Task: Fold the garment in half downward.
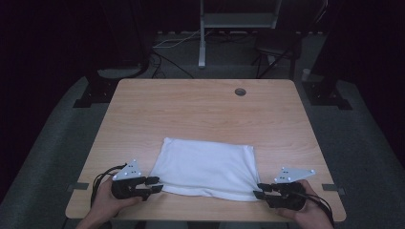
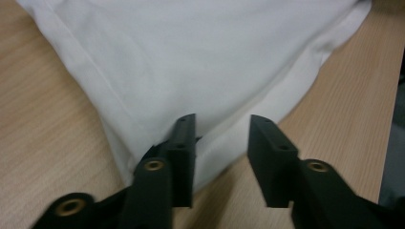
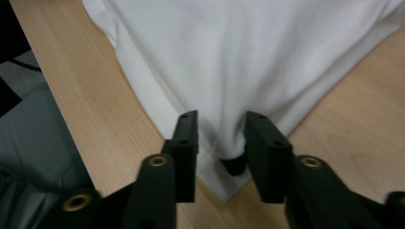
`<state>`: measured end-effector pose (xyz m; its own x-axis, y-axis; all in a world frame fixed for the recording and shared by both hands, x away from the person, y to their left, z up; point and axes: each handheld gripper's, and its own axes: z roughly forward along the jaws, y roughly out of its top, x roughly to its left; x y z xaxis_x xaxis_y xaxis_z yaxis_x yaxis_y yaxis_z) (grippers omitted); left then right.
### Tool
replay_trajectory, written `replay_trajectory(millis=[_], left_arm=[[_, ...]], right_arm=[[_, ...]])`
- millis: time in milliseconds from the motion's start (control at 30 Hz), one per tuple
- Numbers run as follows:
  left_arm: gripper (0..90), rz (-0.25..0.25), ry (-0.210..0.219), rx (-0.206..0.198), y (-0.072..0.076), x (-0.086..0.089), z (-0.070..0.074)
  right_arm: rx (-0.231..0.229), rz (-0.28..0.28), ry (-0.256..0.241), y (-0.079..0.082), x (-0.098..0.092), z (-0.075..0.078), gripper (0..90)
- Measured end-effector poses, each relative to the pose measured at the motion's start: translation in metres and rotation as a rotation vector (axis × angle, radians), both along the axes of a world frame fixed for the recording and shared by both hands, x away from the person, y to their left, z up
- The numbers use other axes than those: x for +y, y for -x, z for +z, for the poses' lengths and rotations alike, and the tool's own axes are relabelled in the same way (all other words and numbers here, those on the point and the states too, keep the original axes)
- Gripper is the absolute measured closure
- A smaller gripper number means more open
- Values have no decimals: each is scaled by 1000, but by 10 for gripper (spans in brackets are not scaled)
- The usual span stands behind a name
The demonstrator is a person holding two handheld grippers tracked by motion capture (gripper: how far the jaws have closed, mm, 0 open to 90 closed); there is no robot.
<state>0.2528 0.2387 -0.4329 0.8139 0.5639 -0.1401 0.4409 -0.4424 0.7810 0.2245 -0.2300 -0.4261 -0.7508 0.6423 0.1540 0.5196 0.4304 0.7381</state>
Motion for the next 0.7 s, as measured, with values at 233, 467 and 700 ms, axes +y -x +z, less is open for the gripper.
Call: replay_trajectory(millis=[233,467,700], left_arm=[[371,53,-5,-45,4,-7,3],[303,107,13,-72,4,-7,9],[300,121,16,-75,6,-6,11]], right_arm=[[-80,-41,-14,-7,3,13,434],[-115,-91,-39,-20,8,15,327],[-122,-122,-46,-41,17,18,262]])
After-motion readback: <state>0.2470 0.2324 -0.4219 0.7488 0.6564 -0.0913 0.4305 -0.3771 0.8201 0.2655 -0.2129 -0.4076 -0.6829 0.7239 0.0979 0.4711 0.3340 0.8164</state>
